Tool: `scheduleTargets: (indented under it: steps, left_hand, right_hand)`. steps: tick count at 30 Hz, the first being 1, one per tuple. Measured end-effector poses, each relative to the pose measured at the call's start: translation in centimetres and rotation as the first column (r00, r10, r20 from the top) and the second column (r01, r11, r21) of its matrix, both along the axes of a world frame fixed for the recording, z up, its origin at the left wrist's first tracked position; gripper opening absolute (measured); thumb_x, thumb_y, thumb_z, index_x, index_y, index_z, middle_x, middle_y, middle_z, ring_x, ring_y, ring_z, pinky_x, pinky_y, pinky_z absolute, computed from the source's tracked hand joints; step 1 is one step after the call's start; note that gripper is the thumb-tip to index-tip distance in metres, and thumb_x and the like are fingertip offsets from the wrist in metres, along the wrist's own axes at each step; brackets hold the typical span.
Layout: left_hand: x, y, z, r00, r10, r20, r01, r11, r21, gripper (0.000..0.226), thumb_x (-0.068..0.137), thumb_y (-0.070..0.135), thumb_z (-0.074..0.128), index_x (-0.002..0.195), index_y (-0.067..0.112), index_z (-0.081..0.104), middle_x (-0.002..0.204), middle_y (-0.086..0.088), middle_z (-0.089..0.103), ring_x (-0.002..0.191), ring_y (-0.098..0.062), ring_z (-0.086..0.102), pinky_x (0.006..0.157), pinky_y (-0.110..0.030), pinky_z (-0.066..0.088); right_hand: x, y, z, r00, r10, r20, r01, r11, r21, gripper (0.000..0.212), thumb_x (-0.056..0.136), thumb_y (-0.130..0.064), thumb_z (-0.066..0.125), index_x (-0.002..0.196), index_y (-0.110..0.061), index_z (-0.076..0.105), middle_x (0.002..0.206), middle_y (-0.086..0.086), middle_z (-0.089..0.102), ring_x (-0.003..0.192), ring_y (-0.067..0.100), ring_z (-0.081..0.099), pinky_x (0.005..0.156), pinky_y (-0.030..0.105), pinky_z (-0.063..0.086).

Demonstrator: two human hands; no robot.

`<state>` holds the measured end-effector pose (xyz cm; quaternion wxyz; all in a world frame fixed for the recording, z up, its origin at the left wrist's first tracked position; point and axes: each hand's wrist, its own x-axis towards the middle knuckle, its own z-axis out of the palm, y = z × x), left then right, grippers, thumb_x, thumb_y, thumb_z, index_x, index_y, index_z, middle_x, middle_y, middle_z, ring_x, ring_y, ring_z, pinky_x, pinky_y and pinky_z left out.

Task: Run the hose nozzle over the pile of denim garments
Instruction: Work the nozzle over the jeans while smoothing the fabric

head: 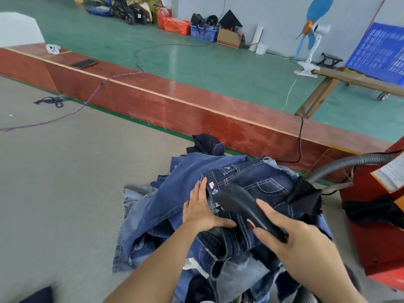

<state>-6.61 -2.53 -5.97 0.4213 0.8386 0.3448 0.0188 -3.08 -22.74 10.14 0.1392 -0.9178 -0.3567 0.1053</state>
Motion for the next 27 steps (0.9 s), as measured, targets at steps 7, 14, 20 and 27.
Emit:
scheduleTargets:
  steps: [7,14,20,27]
  left_hand:
    - [-0.2,0.0,-0.4,0.998,0.036,0.046,-0.036,0.999,-0.012,0.157,0.035,0.069,0.085,0.146,0.041,-0.023,0.159,0.018,-0.014,0.148,-0.009,-0.003,0.121,-0.046,0.008]
    - [-0.2,-0.2,-0.3,0.998,0.036,0.050,-0.035,0.999,-0.008,0.152,0.039,0.066,0.083,0.148,0.039,-0.020,0.160,0.016,-0.012,0.148,-0.008,-0.003,0.120,-0.046,0.011]
    - [-0.2,0.1,-0.4,0.999,0.026,0.041,-0.026,1.000,-0.018,0.147,0.044,0.063,0.079,0.148,0.035,-0.021,0.160,0.016,-0.008,0.148,-0.009,0.003,0.120,-0.044,0.012]
    - [-0.4,0.0,-0.2,0.999,0.034,0.034,-0.032,0.999,-0.042,0.158,0.029,0.079,0.077,0.148,0.040,-0.019,0.159,0.020,-0.008,0.148,-0.010,0.004,0.120,-0.045,0.012]
  right_hand:
    - [-0.7,0.2,-1.9,0.996,0.060,0.072,-0.052,0.992,-0.111,0.053,0.091,-0.066,0.037,0.134,-0.071,0.008,0.072,-0.017,0.058,0.067,0.001,0.058,0.060,0.017,0.047]
    - [-1.0,2.0,-3.3,0.984,0.077,0.160,-0.057,0.991,-0.124,0.057,0.095,-0.062,0.033,0.143,-0.061,0.004,0.074,-0.012,0.054,0.065,0.009,0.052,0.055,0.021,0.040]
    - [-1.1,3.6,-4.1,0.988,0.053,0.142,-0.043,0.996,-0.074,0.055,0.094,-0.062,0.036,0.143,-0.061,0.011,0.087,-0.012,0.064,0.083,0.012,0.064,0.063,0.025,0.044]
    - [0.7,2.5,-1.0,0.989,-0.067,-0.131,0.107,0.939,0.327,0.049,0.081,-0.058,0.059,0.118,-0.075,0.031,0.068,-0.022,0.067,0.050,0.000,0.053,0.051,0.023,0.042]
